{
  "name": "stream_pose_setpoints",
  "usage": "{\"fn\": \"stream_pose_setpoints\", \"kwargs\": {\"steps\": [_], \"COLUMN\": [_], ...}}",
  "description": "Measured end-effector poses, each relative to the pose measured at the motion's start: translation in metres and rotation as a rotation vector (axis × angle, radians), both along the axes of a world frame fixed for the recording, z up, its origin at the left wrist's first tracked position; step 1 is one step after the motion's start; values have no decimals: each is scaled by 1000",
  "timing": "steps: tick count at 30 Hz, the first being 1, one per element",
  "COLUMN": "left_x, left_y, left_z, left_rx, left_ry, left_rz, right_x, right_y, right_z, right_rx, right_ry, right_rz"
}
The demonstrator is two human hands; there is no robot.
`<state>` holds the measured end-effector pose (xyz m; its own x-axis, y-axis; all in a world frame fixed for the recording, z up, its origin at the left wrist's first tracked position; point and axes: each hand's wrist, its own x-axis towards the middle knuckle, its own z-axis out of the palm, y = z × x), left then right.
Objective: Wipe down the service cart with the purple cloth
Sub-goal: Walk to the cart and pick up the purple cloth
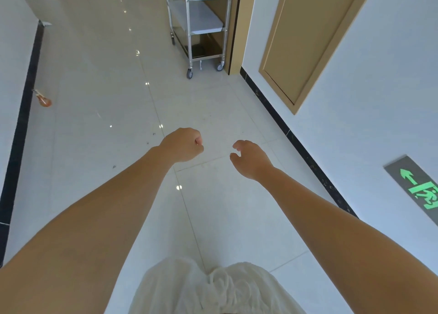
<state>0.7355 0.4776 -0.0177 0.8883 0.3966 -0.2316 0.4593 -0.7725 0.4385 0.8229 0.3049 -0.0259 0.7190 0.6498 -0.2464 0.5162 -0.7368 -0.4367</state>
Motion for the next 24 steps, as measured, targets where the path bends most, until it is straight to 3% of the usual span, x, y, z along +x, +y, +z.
{"fn": "stream_pose_setpoints", "kwargs": {"steps": [10,24], "left_x": [126,296], "left_y": [104,343], "left_z": [-3,10], "left_rx": [10,104], "left_ry": [-2,34], "left_rz": [-42,-129], "right_x": [118,285], "right_y": [97,336], "right_z": [-2,7], "right_rx": [-2,-3], "right_ry": [-5,1], "right_rz": [10,-28]}}
